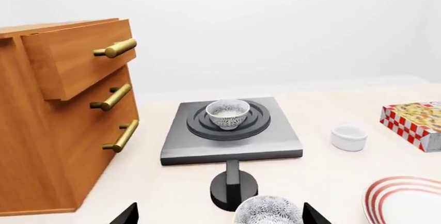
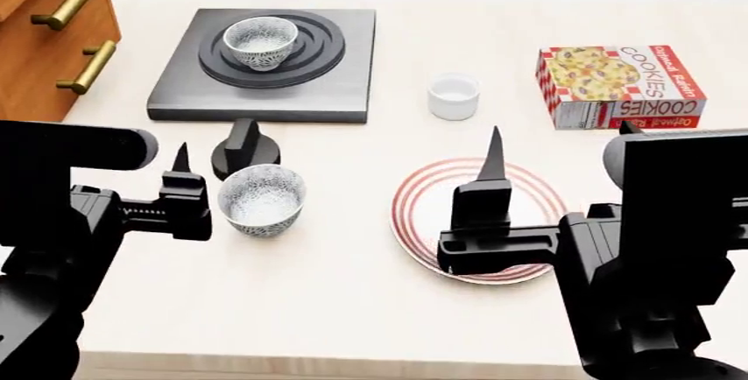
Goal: Pick the akita bowl on the stove and place it on the plate.
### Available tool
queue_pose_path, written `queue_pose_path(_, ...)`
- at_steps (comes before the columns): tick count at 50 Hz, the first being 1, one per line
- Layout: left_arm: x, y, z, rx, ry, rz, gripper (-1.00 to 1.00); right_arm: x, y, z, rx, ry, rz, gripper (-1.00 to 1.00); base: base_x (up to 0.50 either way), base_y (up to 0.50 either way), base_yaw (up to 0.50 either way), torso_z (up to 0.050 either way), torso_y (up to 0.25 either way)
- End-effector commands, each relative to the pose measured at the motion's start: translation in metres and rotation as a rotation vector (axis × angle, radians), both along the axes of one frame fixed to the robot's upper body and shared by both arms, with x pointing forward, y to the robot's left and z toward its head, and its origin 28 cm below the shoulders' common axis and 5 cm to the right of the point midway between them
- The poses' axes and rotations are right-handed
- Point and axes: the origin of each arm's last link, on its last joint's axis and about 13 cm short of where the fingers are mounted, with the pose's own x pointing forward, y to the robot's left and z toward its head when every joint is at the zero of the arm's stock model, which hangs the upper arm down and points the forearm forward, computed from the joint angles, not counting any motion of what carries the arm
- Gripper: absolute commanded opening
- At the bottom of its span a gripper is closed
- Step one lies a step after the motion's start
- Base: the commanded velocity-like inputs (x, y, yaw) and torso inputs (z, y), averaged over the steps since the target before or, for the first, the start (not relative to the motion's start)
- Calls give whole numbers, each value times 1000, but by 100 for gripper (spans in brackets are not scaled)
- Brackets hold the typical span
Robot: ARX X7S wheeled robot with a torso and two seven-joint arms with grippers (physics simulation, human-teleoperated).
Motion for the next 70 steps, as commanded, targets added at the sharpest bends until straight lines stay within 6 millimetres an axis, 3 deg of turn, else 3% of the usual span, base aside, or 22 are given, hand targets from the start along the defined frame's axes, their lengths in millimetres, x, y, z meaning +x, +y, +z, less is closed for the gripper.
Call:
queue_pose_path(1,0,0,3,-6,-3,-1,100,0,0,-1,2,-1,-1,100,0,-164,0,0,0)
queue_pose_path(48,0,-3,5,-10,-8,-14,100,-3,1,3,5,-5,1,100,0,-257,0,0,0)
queue_pose_path(70,0,-3,5,-1,-9,-16,100,-2,0,2,-5,-6,7,100,35,-2,0,0,0)
